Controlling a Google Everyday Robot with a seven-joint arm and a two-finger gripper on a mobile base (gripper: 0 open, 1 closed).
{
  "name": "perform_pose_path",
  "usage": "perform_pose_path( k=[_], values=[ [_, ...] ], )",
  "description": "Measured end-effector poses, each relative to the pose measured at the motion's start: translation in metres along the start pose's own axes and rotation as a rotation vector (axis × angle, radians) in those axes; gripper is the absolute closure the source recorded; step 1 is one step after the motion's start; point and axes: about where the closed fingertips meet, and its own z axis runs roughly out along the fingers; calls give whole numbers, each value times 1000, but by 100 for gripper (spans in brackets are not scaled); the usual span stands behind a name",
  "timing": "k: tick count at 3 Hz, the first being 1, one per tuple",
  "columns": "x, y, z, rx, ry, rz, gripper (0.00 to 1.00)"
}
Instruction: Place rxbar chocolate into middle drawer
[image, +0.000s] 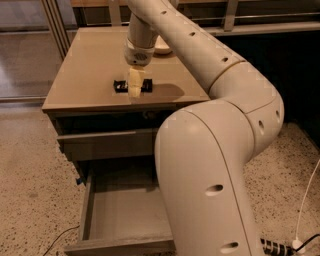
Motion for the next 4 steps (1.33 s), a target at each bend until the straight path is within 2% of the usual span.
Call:
perform_pose_path(
  k=[2, 4],
  values=[
    [3, -8, 4, -4, 15, 6, 0],
    [6, -15, 3, -8, 69, 1, 0]
  ],
)
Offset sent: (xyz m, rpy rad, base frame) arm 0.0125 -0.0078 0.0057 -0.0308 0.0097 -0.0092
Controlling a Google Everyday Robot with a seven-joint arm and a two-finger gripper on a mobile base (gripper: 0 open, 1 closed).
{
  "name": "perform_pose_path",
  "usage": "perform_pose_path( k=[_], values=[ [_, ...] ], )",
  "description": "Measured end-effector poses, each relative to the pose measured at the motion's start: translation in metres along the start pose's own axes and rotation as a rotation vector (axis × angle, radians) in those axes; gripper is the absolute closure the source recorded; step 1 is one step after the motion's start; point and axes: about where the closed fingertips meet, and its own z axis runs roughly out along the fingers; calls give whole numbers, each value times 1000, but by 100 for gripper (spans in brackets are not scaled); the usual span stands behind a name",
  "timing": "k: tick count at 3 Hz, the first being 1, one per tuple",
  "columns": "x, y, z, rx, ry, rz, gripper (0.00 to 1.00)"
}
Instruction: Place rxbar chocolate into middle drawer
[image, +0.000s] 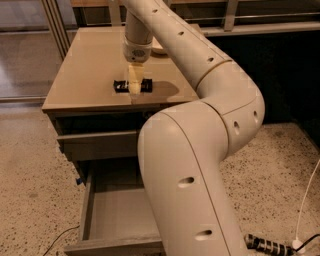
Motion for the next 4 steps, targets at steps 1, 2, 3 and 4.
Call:
perform_pose_path(
  k=[1, 2, 3, 4],
  values=[
    [2, -2, 3, -9, 32, -2, 0],
    [3, -3, 6, -16, 43, -3, 0],
    [5, -2, 12, -28, 45, 0, 0],
    [6, -2, 14, -31, 35, 4, 0]
  ],
)
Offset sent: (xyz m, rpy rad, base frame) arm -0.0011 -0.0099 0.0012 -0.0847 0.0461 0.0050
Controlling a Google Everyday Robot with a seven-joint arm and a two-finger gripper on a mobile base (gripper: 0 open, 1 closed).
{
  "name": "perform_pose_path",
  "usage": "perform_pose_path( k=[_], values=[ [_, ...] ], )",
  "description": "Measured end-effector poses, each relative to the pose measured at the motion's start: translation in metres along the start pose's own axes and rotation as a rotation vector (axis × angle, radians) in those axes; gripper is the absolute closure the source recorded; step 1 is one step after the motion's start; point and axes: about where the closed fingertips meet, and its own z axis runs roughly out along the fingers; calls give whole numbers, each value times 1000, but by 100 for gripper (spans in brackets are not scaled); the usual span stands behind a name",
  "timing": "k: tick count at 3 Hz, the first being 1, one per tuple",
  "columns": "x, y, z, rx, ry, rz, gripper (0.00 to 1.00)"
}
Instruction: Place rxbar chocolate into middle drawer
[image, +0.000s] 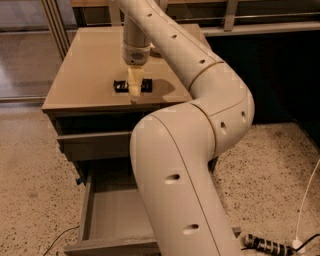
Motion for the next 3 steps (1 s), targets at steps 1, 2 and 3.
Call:
perform_pose_path(
  k=[1, 2, 3],
  values=[
    [0, 0, 1, 0, -7, 2, 0],
    [0, 0, 1, -1, -13, 1, 0],
    [0, 0, 1, -1, -13, 1, 19]
  ],
)
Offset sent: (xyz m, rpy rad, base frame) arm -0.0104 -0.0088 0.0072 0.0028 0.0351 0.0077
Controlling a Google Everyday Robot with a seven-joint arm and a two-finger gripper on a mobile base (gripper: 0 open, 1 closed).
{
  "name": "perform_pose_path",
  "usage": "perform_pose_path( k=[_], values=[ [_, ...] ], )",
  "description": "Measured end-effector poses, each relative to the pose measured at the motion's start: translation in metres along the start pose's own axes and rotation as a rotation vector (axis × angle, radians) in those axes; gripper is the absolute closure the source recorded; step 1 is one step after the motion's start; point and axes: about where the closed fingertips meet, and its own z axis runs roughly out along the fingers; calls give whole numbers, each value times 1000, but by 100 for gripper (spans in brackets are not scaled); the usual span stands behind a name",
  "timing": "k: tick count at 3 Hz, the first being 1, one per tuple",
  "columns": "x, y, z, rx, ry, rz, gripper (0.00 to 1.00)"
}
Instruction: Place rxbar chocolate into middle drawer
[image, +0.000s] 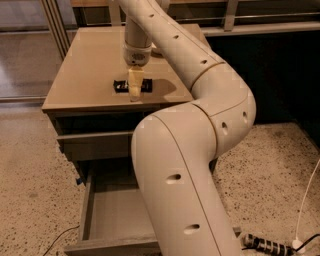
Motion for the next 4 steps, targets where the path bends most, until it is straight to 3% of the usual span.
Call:
perform_pose_path(
  k=[1, 2, 3, 4],
  values=[
    [0, 0, 0, 0, 0, 0, 35],
    [0, 0, 0, 0, 0, 0, 34],
    [0, 0, 0, 0, 0, 0, 45],
    [-1, 0, -3, 0, 0, 0, 39]
  ],
)
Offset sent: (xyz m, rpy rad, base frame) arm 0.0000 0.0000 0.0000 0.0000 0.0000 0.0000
